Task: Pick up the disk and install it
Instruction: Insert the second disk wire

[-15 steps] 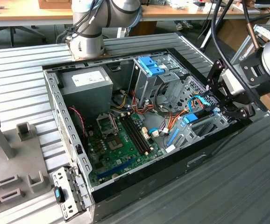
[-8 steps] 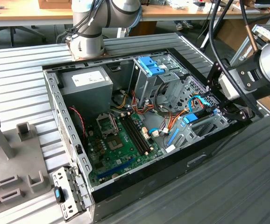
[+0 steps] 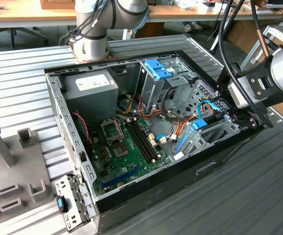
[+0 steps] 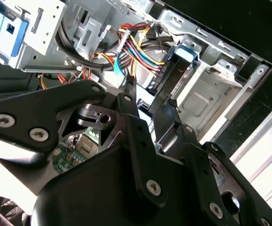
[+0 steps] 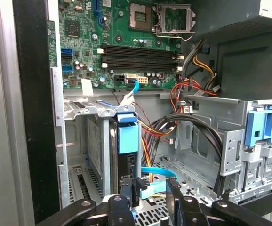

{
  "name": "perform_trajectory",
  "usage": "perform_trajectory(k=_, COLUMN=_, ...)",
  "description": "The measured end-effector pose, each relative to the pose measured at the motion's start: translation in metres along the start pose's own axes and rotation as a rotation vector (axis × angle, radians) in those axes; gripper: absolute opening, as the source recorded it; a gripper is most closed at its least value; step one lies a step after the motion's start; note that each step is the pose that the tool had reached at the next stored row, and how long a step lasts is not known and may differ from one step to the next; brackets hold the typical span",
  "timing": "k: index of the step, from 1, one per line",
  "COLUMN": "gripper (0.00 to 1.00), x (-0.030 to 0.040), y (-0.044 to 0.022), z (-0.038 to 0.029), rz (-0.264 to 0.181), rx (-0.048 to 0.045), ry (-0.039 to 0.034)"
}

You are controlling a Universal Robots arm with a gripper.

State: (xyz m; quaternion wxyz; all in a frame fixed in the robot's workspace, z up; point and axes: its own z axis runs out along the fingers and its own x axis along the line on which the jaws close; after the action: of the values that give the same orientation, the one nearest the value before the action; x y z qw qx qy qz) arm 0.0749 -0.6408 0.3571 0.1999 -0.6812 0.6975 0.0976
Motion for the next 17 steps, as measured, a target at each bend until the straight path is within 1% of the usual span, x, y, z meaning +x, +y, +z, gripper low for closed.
perform_trajectory(k=2, gripper=0.42, x=0.0004, y=0.0011, z=0.0005, rz=-0.001, rx=0.0012, ry=-0.0005)
perform_trajectory(k=3, gripper=0.42, x=0.0011, y=0.0032, z=0.0018, rz=-0.001, rx=0.0026, ry=-0.0011)
perform_trajectory(k=5, gripper=0.42, x=0.0019, y=0.0041, z=0.0039, rz=-0.001, rx=0.0031, ry=-0.002)
perform_trajectory(k=6, gripper=0.42, x=0.0008, y=0.0043, z=0.0061, rz=-0.002, rx=0.0029, ry=-0.0021)
perform_trajectory(k=7, gripper=0.42, x=-0.0018, y=0.0047, z=0.0091, rz=-0.002, rx=0.0027, ry=-0.0024)
perform_trajectory(k=8, gripper=0.42, x=-0.0025, y=0.0048, z=0.0107, rz=-0.003, rx=0.0026, ry=-0.0025)
perform_trajectory(k=16, gripper=0.42, x=-0.003, y=0.0043, z=0.0113, rz=-0.003, rx=0.0024, ry=-0.0025)
perform_trajectory(k=17, gripper=0.34, x=-0.003, y=0.0043, z=0.0113, rz=-0.003, rx=0.0024, ry=-0.0025)
